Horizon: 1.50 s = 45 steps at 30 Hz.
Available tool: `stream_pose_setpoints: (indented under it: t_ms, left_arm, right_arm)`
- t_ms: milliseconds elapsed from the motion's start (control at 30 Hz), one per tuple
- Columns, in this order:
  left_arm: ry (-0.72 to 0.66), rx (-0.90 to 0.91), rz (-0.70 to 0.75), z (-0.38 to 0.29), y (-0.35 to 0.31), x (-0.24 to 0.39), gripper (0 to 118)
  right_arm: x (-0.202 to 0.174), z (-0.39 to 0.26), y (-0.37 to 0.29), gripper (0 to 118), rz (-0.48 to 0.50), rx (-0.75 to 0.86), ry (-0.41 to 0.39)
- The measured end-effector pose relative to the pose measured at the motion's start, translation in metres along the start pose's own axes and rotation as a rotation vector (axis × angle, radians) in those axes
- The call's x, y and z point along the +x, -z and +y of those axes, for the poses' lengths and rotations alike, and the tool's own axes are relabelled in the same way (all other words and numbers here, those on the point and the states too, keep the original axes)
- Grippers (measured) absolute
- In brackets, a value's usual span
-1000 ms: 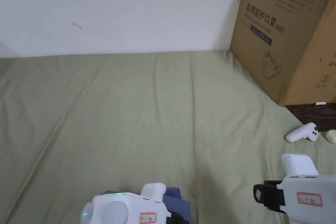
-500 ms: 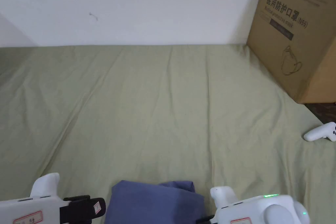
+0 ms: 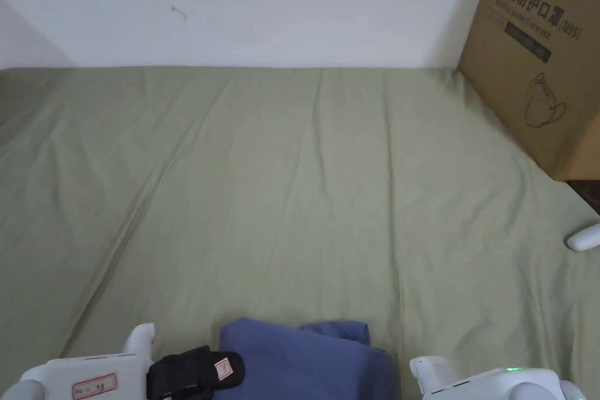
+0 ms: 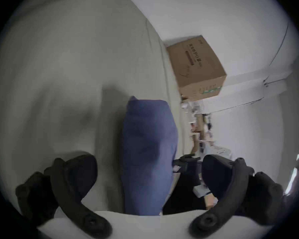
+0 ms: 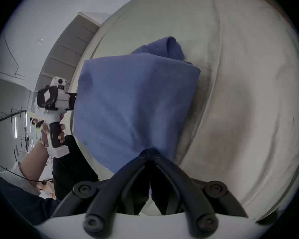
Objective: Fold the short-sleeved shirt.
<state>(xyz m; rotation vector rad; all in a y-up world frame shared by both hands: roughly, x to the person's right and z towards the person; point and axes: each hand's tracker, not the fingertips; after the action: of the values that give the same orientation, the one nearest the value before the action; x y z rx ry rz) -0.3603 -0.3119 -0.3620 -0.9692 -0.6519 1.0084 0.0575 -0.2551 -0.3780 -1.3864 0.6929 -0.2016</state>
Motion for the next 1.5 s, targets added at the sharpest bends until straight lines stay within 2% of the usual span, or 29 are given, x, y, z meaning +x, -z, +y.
stream_pose_setpoints:
  t_ms: [133, 233, 333, 367, 400, 433, 467, 500, 533, 600, 767, 867, 1000, 1100, 1167, 1300, 1400, 1467, 1500]
  left_arm:
    - [-0.101, -0.109, -0.192, 0.003, 0.033, -0.013, 118]
    - [-0.059, -0.201, -0.188, 0.007, 0.053, -0.008, 118]
    - [-0.062, -0.195, -0.186, 0.009, 0.054, -0.008, 118]
    - [-0.063, -0.189, -0.175, 0.008, 0.051, -0.009, 113]
    - [-0.032, -0.168, -0.101, 0.007, 0.044, -0.011, 96]
    - [-0.005, -0.151, -0.004, 0.006, 0.039, -0.012, 41]
    - [0.045, -0.150, 0.181, 0.004, 0.036, -0.011, 23]
    - [0.010, -0.160, 0.128, -0.003, 0.035, -0.017, 23]
    - [-0.038, -0.105, 0.029, -0.006, 0.031, -0.013, 23]
    - [0.057, -0.103, 0.135, -0.010, 0.032, 0.007, 23]
    - [0.152, -0.007, 0.096, -0.010, -0.005, 0.051, 22]
    - [0.230, 0.050, 0.185, 0.010, -0.053, 0.069, 22]
    - [0.277, 0.105, 0.389, 0.049, -0.128, 0.070, 22]
    - [0.273, 0.176, 0.543, 0.075, -0.183, 0.064, 22]
    - [0.304, 0.179, 0.699, 0.092, -0.208, 0.061, 22]
    - [0.390, 0.106, 1.054, 0.118, -0.224, 0.068, 23]
    - [0.573, -0.049, 1.326, 0.139, -0.226, 0.057, 23]
    - [0.653, -0.105, 1.443, 0.143, -0.222, 0.052, 23]
    - [0.649, -0.112, 1.450, 0.146, -0.223, 0.048, 23]
  right_arm:
    - [-0.002, 0.001, -0.001, 0, -0.012, -0.007, -0.004]
    - [-0.003, 0.002, 0.000, 0, -0.016, -0.011, 0.000]
    - [-0.001, 0.000, 0.000, 0, -0.008, -0.002, 0.023]
    - [0.001, -0.001, 0.001, 0, -0.002, 0.003, 0.033]
    - [0.002, -0.002, 0.000, 0, 0.002, 0.008, 0.043]
    - [0.002, -0.003, 0.000, 0, 0.004, 0.014, 0.050]
    - [0.001, -0.005, -0.001, 0, 0.005, 0.020, 0.054]
    - [0.000, -0.005, -0.002, 0, 0.046, 0.041, 0.073]
    - [-0.001, -0.005, -0.001, 0, 0.019, 0.033, 0.074]
    - [-0.006, -0.005, -0.003, 0, 0.005, 0.039, 0.070]
    - [-0.028, -0.001, -0.035, 0, -0.025, 0.143, 0.000]
    - [-0.040, 0.005, -0.059, 0, -0.017, 0.208, -0.015]
    - [-0.049, 0.012, -0.078, 0, -0.043, 0.266, -0.054]
    - [-0.053, 0.012, -0.082, 0, -0.115, 0.284, -0.093]
    - [-0.055, 0.009, -0.082, 0, -0.133, 0.275, -0.095]
    - [-0.057, 0.004, -0.081, 0, -0.151, 0.264, -0.083]
    - [-0.060, 0.002, -0.080, 0, -0.177, 0.259, -0.081]
    - [-0.062, 0.004, -0.079, 0, -0.193, 0.259, -0.083]
    - [-0.063, 0.004, -0.079, 0, -0.196, 0.259, -0.084]
